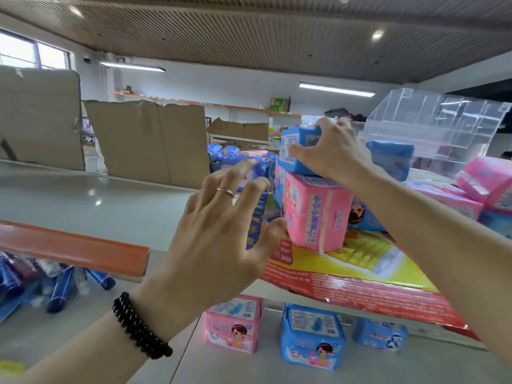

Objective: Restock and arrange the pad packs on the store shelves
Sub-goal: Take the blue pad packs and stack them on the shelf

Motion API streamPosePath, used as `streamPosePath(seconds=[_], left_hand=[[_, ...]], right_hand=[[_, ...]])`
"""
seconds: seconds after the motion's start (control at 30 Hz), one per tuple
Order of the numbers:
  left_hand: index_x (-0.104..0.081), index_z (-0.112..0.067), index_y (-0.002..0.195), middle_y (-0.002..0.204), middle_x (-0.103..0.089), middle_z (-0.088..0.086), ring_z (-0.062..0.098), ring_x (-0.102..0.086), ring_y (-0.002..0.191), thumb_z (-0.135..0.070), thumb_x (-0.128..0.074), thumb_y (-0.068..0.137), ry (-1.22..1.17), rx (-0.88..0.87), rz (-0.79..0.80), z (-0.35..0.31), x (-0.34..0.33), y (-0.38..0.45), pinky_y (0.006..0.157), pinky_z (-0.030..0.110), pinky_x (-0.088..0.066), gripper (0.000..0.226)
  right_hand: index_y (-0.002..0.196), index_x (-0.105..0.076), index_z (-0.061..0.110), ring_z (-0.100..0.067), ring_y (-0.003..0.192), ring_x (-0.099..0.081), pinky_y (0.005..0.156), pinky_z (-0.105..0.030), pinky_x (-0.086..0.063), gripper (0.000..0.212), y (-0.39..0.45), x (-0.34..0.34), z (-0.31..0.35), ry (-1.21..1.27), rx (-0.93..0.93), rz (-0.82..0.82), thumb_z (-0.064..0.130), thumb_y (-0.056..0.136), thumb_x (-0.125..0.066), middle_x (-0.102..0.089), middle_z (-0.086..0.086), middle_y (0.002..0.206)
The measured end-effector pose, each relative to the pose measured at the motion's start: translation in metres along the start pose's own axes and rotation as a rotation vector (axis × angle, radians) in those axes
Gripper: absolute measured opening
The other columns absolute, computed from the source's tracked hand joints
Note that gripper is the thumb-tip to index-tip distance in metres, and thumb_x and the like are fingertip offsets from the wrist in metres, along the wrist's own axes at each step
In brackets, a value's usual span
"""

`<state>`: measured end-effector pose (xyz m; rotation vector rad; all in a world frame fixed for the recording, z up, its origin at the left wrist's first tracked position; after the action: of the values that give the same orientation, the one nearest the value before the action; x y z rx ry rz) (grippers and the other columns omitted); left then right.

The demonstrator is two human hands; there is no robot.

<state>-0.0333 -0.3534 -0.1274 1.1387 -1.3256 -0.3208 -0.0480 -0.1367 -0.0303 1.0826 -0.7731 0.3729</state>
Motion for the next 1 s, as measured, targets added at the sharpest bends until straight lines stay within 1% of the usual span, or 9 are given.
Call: streamPosePath(seconds=[0.1,0.17,0.3,0.4,0.5,0.6,0.77,0.9,1.0], left_hand=[[-0.036,-0.028,0.142,0.155,-0.034,-0.008,0.018,-0.032,0.14,-0.056,-0.044,0.091,-0.086,0.018,-0.013,0.004,0.003,-0.003,0.109,0.041,-0.039,0.059],[-0.027,-0.036,0.144,0.152,-0.032,-0.016,0.011,-0.032,0.136,-0.054,-0.049,0.09,-0.168,0.045,-0.008,0.007,0.006,-0.003,0.103,0.035,-0.039,0.061],[-0.016,-0.047,0.143,0.141,-0.033,-0.026,-0.001,-0.028,0.127,-0.058,-0.049,0.087,-0.24,0.073,0.016,0.008,0.003,0.004,0.092,0.016,-0.03,0.066],[-0.018,-0.043,0.144,0.128,-0.037,-0.032,-0.001,-0.033,0.127,-0.057,-0.055,0.09,-0.344,0.098,0.035,0.003,-0.002,0.013,0.087,0.004,-0.029,0.067],[-0.02,-0.048,0.139,0.133,-0.04,-0.026,0.009,-0.043,0.131,-0.053,-0.065,0.087,-0.509,0.131,0.072,-0.002,-0.007,0.025,0.1,0.026,-0.044,0.07],[-0.022,-0.046,0.138,0.141,-0.046,-0.013,0.017,-0.05,0.13,-0.068,-0.064,0.074,-0.595,0.128,0.044,-0.008,-0.006,0.034,0.103,0.048,-0.048,0.079],[-0.026,-0.045,0.136,0.143,-0.049,-0.012,0.009,-0.046,0.136,-0.067,-0.068,0.074,-0.791,0.053,0.03,-0.023,0.003,0.05,0.104,0.056,-0.046,0.078],[-0.03,-0.03,0.136,0.126,-0.065,0.001,0.027,-0.062,0.122,-0.035,-0.077,0.078,-1.196,-0.042,0.143,-0.046,0.012,0.052,0.089,0.051,-0.058,0.074],[-0.032,-0.024,0.138,0.117,-0.061,0.029,0.048,-0.065,0.101,-0.037,-0.083,0.076,-1.299,-0.105,0.219,-0.066,0.014,0.04,0.08,0.05,-0.061,0.082]], right_hand=[[0.124,-0.059,0.026,-0.02,0.094,-0.048,0.077,-0.032,-0.038,0.05,-0.002,0.019,-0.009,0.226,-0.031,-0.094,0.055,0.083,-0.059,-0.056,-0.001,0.114],[0.111,-0.066,0.036,-0.019,0.094,-0.059,0.081,-0.035,-0.05,0.036,-0.002,0.035,-0.024,0.588,-0.156,-0.124,0.052,0.079,-0.06,-0.062,0.006,0.101],[0.079,-0.061,0.026,-0.016,0.057,-0.061,0.08,-0.063,-0.054,0.025,-0.011,0.059,-0.043,1.094,-0.351,-0.01,0.049,0.07,-0.061,-0.061,0.008,0.063],[0.074,-0.052,0.027,-0.015,0.052,-0.057,0.078,-0.052,-0.057,0.02,-0.028,0.076,-0.049,1.144,-0.394,0.07,0.041,0.088,-0.053,-0.053,0.011,0.044],[0.075,-0.054,0.027,-0.013,0.044,-0.059,0.059,-0.039,-0.058,0.021,-0.046,0.087,-0.056,1.213,-0.362,0.131,0.041,0.09,-0.051,-0.055,0.007,0.05],[0.093,-0.059,0.023,-0.02,0.062,-0.062,0.061,-0.042,-0.058,0.024,-0.061,0.094,-0.062,1.258,-0.329,0.215,0.045,0.088,-0.05,-0.058,0.003,0.063],[0.093,-0.058,0.023,-0.025,0.084,-0.058,0.07,-0.038,-0.051,0.032,-0.089,0.106,-0.072,1.355,-0.296,0.338,0.049,0.081,-0.044,-0.05,-0.006,0.1],[0.076,-0.066,0.025,-0.02,0.069,-0.06,0.065,-0.028,-0.05,0.038,-0.117,0.107,-0.083,1.385,-0.262,0.387,0.045,0.091,-0.037,-0.06,0.0,0.082],[0.068,-0.069,0.025,-0.014,0.058,-0.06,0.05,-0.022,-0.048,0.044,-0.145,0.105,-0.083,1.413,-0.28,0.448,0.047,0.091,-0.039,-0.063,0.002,0.072]])
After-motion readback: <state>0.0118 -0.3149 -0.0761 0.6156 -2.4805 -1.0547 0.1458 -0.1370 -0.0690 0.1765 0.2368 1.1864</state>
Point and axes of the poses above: each hand's wrist, its own y-axis towards the middle knuckle, its own x-axis out of the back of the hand, z = x × y, the point moved 5 cm from there along y, towards the middle knuckle
